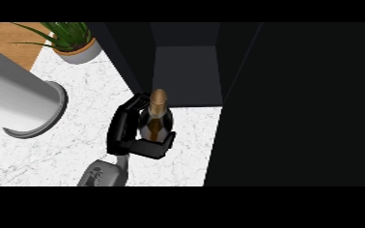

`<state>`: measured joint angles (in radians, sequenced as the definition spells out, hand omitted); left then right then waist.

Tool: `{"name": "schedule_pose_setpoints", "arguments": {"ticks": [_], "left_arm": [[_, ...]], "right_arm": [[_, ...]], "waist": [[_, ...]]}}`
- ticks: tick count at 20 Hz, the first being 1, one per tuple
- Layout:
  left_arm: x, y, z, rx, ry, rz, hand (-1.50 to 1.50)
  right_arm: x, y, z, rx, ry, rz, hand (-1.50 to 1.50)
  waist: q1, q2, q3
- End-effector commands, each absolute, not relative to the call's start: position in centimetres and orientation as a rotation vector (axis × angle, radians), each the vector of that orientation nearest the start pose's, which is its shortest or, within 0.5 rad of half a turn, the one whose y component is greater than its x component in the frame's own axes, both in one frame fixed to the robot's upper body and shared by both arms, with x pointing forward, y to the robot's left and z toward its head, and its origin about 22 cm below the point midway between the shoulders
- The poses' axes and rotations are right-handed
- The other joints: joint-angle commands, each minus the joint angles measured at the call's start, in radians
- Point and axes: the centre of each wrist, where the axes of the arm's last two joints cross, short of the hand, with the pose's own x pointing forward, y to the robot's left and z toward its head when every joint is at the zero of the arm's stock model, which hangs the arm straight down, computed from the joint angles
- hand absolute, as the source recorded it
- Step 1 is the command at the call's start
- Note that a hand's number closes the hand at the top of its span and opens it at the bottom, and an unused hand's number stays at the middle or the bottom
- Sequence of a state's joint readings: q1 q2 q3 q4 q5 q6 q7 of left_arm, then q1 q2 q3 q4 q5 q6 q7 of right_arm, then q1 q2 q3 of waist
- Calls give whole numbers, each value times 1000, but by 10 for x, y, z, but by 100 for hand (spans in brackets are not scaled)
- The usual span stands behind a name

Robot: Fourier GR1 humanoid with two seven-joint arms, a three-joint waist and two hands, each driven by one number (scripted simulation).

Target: Pick up the wine, place it into the cabinet and close the cabinet

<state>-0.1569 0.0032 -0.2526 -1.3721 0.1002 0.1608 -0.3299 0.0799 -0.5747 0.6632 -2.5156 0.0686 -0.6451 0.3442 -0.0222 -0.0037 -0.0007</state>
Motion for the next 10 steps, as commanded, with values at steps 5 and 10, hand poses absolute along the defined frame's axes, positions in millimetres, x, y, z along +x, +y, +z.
{"name": "schedule_pose_setpoints", "arguments": {"ticks": [5, 10], "left_arm": [[303, 137, -5, -152, -1827, -101, 150], [334, 129, -2, -152, -1788, -128, 150]], "right_arm": [[72, -188, 204, 206, -1937, 126, -150], [77, -190, 197, 207, -1938, 147, -150]], "waist": [[-2, 2, 0], [-4, 4, 0]]}}
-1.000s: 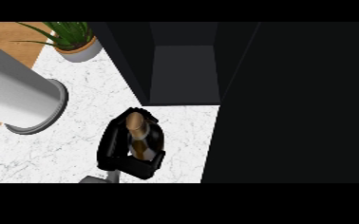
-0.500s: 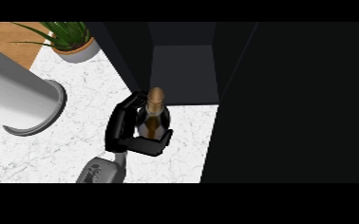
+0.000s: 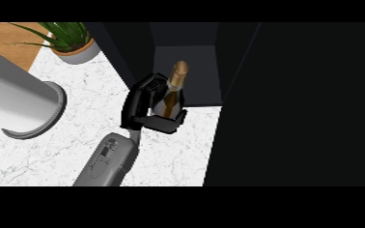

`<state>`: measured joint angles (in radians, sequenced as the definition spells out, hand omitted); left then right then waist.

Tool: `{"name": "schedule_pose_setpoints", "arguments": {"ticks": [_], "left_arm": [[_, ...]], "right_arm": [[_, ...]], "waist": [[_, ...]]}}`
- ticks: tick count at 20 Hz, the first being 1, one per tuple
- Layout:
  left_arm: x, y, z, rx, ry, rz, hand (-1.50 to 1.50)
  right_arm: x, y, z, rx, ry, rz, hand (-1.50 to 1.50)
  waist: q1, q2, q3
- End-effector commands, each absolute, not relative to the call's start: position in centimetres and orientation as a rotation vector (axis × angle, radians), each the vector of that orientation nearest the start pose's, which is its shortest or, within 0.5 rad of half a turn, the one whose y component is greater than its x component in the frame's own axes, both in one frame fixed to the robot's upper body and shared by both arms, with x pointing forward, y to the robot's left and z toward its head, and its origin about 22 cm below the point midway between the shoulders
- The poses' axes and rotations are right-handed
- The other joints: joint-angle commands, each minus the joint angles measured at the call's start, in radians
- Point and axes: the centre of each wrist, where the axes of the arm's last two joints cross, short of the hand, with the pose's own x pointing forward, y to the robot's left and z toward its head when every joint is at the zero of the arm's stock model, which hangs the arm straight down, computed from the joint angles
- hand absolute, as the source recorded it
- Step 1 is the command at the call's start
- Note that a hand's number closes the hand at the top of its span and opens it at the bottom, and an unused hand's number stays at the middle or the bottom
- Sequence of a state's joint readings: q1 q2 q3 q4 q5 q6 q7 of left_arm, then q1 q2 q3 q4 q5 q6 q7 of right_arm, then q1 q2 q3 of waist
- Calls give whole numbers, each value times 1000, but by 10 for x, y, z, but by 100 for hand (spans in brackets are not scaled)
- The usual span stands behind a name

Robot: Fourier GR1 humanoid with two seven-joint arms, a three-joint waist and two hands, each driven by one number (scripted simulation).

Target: Pick up the wine, place it into the cabinet and close the cabinet

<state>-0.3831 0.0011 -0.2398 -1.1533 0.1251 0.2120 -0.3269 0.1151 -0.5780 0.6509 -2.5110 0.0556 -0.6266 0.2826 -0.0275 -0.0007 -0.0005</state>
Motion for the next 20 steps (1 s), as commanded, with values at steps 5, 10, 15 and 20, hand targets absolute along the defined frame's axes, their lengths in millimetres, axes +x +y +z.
{"name": "schedule_pose_setpoints", "arguments": {"ticks": [5, 10, 15, 20], "left_arm": [[345, 127, -15, -155, -1791, -102, 150], [357, 109, -3, -154, -1772, -91, 150], [374, 99, -1, -130, -1761, -84, 150], [391, 89, 11, -62, -1744, -123, 150]], "right_arm": [[71, -185, 196, 221, -1935, 119, -150], [69, -195, 205, 212, -1959, 148, -150], [71, -191, 199, 247, -1942, 162, -150], [80, -190, 193, 244, -1950, 156, -150]], "waist": [[-10, 2, -1], [-16, 3, -1], [-33, 7, -1], [-38, 12, 0]]}}
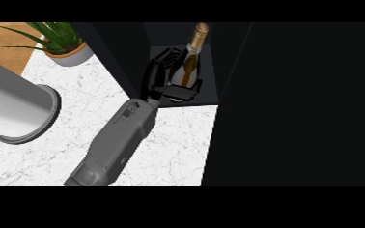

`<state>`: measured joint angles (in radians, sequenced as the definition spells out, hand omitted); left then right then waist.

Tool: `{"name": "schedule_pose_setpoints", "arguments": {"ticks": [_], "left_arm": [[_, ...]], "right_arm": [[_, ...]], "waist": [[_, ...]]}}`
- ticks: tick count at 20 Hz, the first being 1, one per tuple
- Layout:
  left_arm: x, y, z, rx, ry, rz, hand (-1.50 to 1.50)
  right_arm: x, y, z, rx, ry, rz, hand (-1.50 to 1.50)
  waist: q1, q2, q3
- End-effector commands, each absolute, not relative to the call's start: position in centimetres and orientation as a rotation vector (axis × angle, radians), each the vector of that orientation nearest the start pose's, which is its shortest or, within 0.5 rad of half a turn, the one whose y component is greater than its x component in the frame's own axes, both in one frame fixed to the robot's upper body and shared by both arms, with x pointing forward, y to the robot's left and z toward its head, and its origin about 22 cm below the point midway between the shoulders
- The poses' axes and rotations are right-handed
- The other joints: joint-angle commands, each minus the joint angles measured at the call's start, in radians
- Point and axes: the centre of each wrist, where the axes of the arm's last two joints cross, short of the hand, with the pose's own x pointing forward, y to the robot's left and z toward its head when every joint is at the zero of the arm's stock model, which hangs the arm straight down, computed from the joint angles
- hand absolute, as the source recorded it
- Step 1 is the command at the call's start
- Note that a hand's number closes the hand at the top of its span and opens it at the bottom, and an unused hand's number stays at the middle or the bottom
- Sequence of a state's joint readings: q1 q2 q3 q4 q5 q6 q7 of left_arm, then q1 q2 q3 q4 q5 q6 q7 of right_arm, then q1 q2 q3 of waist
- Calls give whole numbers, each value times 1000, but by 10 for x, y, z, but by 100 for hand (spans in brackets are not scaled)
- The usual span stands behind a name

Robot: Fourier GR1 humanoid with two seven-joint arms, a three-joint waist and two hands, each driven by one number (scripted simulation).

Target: Pick up the wine, place it into the cabinet and close the cabinet

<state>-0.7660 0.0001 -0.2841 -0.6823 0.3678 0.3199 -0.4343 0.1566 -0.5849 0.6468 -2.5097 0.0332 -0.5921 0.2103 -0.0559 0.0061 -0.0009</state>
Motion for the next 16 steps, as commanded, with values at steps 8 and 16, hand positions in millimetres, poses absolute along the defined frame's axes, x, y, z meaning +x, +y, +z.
{"name": "schedule_pose_setpoints", "arguments": {"ticks": [8, 16], "left_arm": [[402, 96, 3, 36, -1649, -136, 150], [414, 99, 12, 55, -1621, -35, 150]], "right_arm": [[74, -190, 189, 257, -1943, 145, -150], [76, -183, 176, 299, -1942, 146, -150]], "waist": [[-15, 5, 0], [-54, 16, -1]]}}
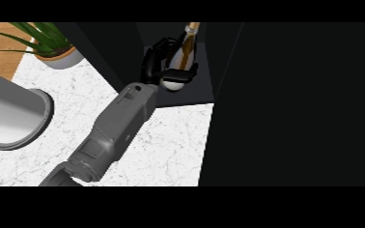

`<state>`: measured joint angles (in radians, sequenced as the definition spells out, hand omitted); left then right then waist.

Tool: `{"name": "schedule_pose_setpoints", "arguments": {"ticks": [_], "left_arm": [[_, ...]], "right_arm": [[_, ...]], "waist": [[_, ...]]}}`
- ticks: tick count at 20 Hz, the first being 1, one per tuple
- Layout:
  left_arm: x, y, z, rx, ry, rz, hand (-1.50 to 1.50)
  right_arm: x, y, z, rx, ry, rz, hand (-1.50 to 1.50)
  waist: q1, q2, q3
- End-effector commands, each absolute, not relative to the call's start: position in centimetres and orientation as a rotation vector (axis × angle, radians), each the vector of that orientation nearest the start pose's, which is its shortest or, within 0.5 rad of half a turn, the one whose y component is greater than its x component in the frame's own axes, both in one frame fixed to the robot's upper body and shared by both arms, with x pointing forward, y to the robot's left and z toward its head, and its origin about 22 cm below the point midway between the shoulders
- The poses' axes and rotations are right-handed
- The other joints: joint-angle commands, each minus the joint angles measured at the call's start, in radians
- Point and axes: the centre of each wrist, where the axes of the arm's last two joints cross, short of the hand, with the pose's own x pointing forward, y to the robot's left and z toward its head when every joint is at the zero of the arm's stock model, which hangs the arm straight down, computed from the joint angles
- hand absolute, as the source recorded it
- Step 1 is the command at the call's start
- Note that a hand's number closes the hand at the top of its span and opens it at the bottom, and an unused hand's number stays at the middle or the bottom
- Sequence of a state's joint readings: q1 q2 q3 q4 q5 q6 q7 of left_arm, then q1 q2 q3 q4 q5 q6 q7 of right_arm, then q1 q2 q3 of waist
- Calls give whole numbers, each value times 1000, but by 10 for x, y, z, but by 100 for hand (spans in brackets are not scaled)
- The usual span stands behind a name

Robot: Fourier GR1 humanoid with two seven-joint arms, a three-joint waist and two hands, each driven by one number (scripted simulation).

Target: Pick up the wine, place it into the cabinet and close the cabinet

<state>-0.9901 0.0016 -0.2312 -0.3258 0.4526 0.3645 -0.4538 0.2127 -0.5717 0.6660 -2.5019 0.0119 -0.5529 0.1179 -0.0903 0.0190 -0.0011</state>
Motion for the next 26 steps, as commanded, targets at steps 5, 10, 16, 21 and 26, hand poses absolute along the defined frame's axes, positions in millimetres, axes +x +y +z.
{"name": "schedule_pose_setpoints", "arguments": {"ticks": [5, 10, 16, 21, 26], "left_arm": [[425, 117, 19, 108, -1643, -21, 150], [427, 134, 15, 173, -1666, -31, 150], [429, 131, 19, 276, -1699, -90, -150], [433, 138, 24, 368, -1706, -85, -150], [440, 144, 36, 344, -1729, -42, -150]], "right_arm": [[74, -185, 177, 282, -1956, 153, -150], [75, -187, 174, 297, -1963, 169, -150], [75, -189, 174, 317, -1962, 186, -150], [77, -187, 173, 323, -1962, 200, -150], [75, -186, 166, 323, -1957, 191, -150]], "waist": [[-27, 10, -1], [-29, 12, 0], [-38, 17, 1], [-41, 25, -1], [-45, 21, -1]]}}
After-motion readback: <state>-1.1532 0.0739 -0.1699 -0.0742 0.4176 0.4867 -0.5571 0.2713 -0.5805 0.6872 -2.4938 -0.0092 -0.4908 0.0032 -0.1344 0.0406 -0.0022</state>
